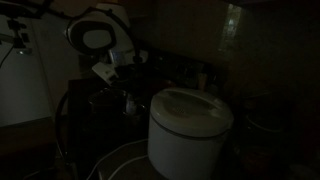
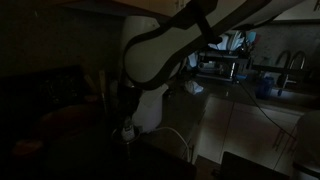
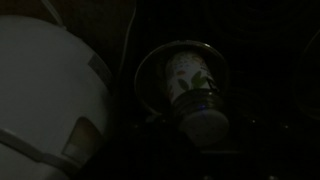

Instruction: Remove the bottle from the bigger pot on the stove and put it into the smaller one

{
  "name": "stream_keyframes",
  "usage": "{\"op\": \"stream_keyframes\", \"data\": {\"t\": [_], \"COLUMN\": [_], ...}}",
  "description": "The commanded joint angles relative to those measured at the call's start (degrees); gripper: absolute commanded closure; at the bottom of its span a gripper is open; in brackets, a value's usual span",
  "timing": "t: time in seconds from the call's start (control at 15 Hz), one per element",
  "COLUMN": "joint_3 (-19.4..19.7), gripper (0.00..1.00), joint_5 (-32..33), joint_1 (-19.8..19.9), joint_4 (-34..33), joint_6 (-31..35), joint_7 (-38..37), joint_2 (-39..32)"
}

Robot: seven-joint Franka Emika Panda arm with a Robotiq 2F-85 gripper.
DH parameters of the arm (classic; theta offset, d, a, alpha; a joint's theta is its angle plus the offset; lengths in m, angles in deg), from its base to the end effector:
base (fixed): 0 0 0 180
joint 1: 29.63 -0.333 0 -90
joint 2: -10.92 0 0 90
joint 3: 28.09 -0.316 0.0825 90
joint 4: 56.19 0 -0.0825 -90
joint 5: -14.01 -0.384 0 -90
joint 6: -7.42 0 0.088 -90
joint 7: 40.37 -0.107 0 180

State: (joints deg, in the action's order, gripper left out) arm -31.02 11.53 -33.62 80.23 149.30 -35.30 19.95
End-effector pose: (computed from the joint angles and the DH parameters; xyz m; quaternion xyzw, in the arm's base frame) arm 0.4954 0.0603 0.4087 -0.9880 -0.0887 -0.1258 0.0134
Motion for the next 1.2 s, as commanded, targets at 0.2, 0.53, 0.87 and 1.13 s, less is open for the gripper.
{"op": "stream_keyframes", "data": {"t": [0.2,0.53,0.87,1.13], "joint_3": [-0.02,-0.05,-0.12,-0.15], "gripper": [0.73,0.73,0.73,0.16], "joint_5": [-0.05,0.24,0.46,0.53], "joint_1": [0.1,0.16,0.17,0.2], "joint_4": [4.55,5.42,5.15,4.88], "joint_6": [5.07,7.02,7.64,7.28], "joint_7": [-1.23,-1.33,-1.49,-1.73], "joint_2": [0.21,-0.51,-1.38,-1.8]}}
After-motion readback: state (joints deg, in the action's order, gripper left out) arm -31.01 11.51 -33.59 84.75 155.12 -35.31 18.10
